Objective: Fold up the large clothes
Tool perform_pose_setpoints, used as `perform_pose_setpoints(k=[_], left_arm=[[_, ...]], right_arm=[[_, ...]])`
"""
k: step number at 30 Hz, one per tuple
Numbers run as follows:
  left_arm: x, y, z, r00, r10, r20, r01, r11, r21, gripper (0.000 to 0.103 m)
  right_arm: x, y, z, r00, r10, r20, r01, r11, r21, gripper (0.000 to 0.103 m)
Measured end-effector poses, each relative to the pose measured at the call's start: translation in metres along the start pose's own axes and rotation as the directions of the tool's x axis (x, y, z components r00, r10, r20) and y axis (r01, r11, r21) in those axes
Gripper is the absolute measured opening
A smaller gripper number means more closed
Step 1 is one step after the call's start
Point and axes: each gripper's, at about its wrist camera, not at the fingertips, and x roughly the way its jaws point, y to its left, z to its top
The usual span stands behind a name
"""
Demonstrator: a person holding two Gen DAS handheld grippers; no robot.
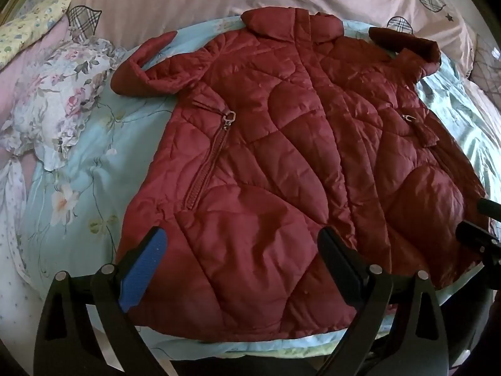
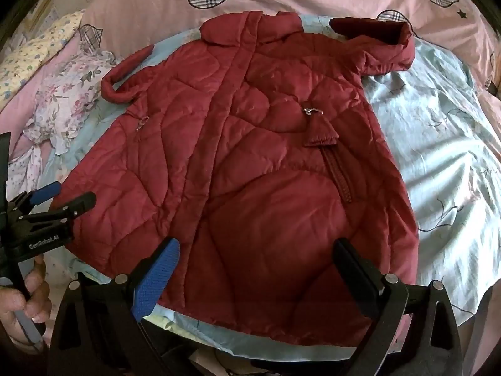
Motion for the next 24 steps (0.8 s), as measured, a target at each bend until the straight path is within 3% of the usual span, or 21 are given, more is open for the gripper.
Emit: perform_pose_setpoints(k=[20, 24], left_arm=[[-0.0027, -0.0056, 0.0004, 1.000, -0.023, 0.004, 0.023, 1.000, -0.003, 0.098], [-0.0026, -0.0056, 0.0016, 1.000, -0.001, -0.001, 0.001, 1.000, 0.009, 0.098]], right_arm=[[-0.0030, -0.0004, 0.0002, 1.000, 0.003, 0.002, -0.003, 1.000, 0.001, 0.099], [-0.0047, 0.0011, 0.0005, 1.000, 0.003, 0.000, -0.003, 1.000, 0.002, 0.099]])
